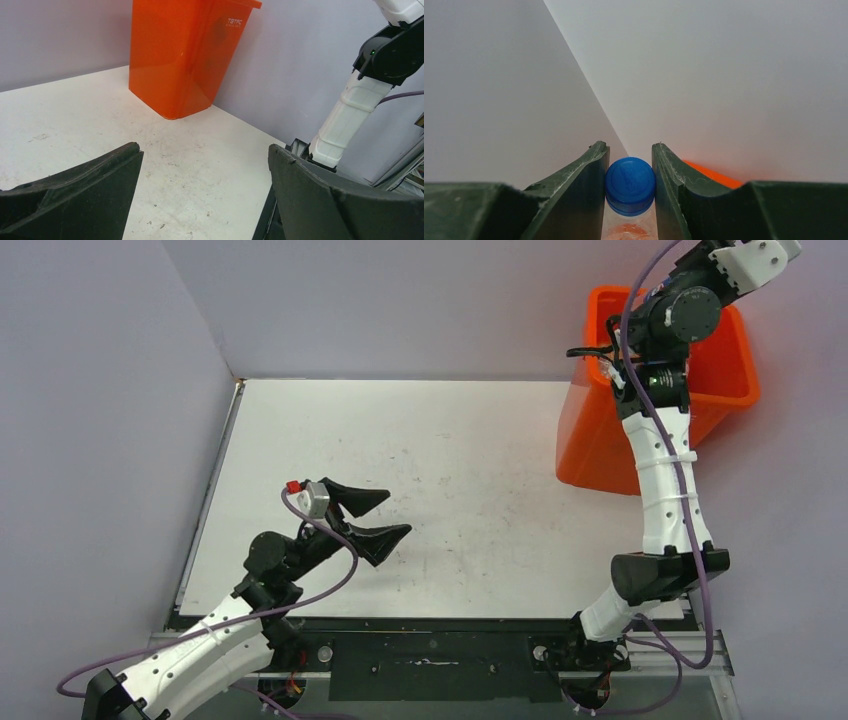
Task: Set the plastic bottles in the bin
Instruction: Place the plastic bottle in the trash bin, then reset both arms
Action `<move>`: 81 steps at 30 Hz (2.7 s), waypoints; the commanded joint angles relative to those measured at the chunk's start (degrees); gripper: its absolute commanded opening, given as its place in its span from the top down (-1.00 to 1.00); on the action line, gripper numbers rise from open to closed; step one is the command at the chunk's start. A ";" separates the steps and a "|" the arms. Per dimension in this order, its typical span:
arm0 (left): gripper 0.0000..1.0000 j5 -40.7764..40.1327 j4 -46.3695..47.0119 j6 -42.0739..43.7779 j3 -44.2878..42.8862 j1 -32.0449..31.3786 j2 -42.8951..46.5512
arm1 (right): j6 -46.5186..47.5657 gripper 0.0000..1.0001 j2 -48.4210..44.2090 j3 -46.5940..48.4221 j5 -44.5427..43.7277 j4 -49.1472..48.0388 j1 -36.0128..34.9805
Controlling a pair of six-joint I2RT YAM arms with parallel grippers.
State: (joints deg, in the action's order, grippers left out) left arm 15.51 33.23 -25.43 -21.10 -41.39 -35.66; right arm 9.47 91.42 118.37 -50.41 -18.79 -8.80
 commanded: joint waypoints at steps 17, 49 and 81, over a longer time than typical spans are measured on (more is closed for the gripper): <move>-0.92 0.53 3.33 -1.19 -0.25 -0.89 1.22 | -21.71 -0.48 10.99 6.85 10.33 11.77 11.92; -0.92 -41.30 -21.14 6.87 -4.94 -1.56 5.82 | -18.36 -0.79 -20.83 -39.81 10.63 8.63 -42.56; -0.92 -55.56 -16.51 16.95 -2.07 7.66 -15.43 | -33.51 -0.79 -30.45 -86.60 12.14 9.86 -29.17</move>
State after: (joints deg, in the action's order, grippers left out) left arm -42.65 8.23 -8.93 -25.36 -38.59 -49.84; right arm -30.33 63.48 39.66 -47.81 3.18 -45.32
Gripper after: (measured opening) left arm 0.962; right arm 0.897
